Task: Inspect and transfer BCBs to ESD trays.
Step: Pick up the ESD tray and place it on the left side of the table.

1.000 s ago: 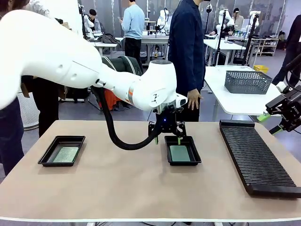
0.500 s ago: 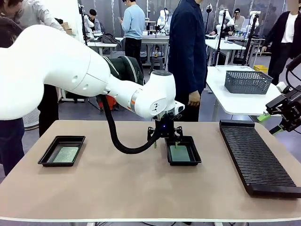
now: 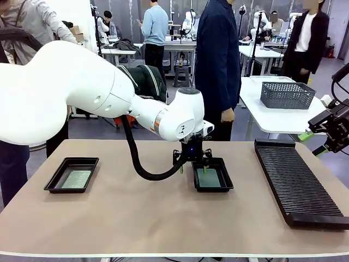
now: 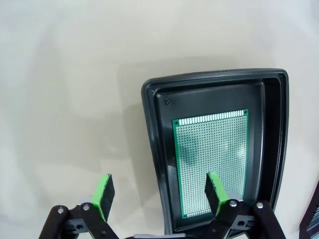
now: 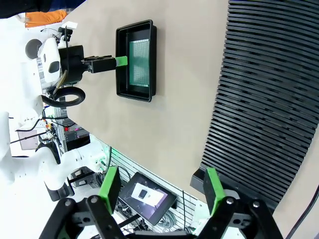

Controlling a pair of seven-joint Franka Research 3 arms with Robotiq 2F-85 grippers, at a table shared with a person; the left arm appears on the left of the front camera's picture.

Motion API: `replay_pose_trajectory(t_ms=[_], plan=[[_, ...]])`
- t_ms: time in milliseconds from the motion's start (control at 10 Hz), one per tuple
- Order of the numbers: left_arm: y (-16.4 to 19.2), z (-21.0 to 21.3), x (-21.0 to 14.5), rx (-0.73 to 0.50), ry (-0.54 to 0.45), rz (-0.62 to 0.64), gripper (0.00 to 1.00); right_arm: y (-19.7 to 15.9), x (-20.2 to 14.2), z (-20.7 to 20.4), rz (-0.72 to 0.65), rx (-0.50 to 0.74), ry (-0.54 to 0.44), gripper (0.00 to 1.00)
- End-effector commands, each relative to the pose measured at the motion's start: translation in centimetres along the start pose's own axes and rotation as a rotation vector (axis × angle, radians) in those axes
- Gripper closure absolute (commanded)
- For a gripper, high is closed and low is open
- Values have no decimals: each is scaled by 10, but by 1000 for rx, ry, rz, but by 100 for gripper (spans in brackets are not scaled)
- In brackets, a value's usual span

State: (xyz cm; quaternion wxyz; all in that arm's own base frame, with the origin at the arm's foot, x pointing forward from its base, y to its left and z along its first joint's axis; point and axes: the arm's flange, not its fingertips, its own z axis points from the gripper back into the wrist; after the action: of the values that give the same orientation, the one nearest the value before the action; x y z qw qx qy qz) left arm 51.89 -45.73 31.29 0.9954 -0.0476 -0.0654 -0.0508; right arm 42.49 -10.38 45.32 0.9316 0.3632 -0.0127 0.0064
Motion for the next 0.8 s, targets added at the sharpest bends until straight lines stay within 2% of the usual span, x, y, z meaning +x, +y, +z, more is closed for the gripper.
replay_pose_trajectory(t_ms=[0, 700], plan=[[-6, -2, -1, 49, -26, 17, 11, 2, -2, -1, -16, -14, -13, 11], [-8, 2, 0, 101, -11, 23, 41, 2, -2, -1, -16, -14, -13, 11]])
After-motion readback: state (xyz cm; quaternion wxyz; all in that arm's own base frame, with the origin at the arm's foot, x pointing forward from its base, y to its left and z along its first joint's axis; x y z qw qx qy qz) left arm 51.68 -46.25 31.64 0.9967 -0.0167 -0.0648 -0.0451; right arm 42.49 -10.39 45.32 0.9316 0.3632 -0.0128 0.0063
